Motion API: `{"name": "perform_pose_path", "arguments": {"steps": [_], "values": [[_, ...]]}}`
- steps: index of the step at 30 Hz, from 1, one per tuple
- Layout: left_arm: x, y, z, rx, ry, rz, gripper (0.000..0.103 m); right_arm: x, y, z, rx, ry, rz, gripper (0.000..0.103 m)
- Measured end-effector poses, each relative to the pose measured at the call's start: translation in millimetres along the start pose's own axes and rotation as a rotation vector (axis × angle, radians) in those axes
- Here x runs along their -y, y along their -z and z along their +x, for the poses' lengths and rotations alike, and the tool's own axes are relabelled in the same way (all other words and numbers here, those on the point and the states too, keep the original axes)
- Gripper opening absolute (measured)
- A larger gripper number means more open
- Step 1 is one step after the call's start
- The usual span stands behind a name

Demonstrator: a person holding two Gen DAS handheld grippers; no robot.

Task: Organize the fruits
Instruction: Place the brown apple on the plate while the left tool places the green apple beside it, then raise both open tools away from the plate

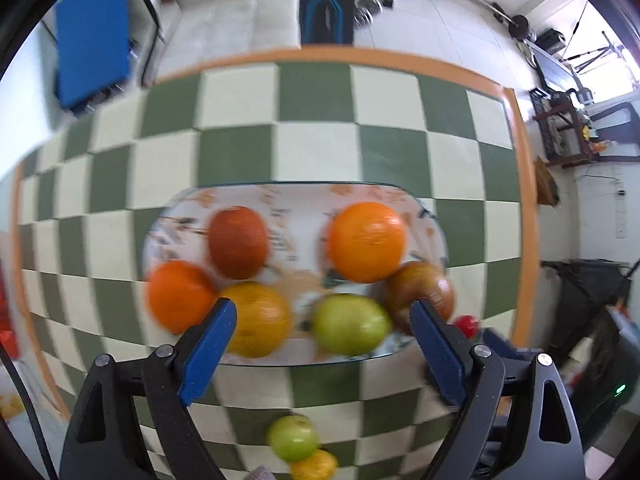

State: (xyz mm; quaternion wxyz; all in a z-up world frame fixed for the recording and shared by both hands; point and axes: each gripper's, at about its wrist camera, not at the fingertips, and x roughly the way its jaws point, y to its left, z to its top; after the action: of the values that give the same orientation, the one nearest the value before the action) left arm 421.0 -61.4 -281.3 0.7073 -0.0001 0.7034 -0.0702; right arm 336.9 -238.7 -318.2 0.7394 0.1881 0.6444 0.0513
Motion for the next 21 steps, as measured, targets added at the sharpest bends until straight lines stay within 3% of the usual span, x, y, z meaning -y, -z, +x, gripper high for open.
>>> {"name": "perform_pose_path", "arguments": {"steps": [7, 12, 21], "values": [[-30.7, 52.4, -19.3, 0.110, -0.113, -0.026, 0.088, -22.2, 20.2, -25.5, 0.056, 0.145, -0.072, 0.097], [-41.8, 86.1, -28.3, 0.157, -0.133, -0.055, 0.088, -37.5, 36.6, -45.8, 0.085, 0.204, -0.123, 0.097], [-37.6, 132.1, -67.7, 0.265, -0.142, -0.057, 0.088, -60.0, 65.6, -88.8, 0.169, 0.227, -0.156, 0.097]]}}
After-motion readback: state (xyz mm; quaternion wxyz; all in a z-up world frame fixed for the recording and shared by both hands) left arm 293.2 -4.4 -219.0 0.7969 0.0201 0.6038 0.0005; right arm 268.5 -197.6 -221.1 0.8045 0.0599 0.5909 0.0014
